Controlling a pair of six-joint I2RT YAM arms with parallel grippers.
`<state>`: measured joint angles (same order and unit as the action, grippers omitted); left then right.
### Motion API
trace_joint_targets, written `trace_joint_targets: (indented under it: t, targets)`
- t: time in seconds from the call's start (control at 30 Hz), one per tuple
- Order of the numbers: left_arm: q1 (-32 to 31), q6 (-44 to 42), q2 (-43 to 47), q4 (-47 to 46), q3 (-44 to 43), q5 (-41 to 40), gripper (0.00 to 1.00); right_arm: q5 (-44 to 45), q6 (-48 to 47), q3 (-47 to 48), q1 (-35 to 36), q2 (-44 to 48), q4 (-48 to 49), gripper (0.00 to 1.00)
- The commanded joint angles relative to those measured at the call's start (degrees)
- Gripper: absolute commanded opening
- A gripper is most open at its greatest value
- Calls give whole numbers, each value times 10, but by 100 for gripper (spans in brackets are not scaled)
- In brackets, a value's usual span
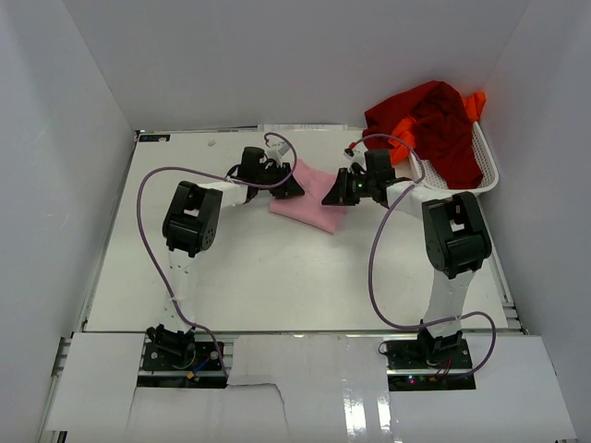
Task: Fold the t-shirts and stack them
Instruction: Smooth out wrinkles on the folded tshirt
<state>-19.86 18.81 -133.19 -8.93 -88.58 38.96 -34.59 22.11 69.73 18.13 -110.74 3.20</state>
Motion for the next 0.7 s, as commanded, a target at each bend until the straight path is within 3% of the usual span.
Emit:
trace_joint_targets:
  t: [0.0,0.37,0.67]
  targets:
    - [-3,-25,6,62,9,-60,31,-71,29,31,23,-31,20,8]
    - [-2,-34,15,69,12,-66,32,-99,61,44,37,-101,47,8]
    - [-2,-40,18,73,16,-74,32,-15,13,-71,-4,-24,-31,8]
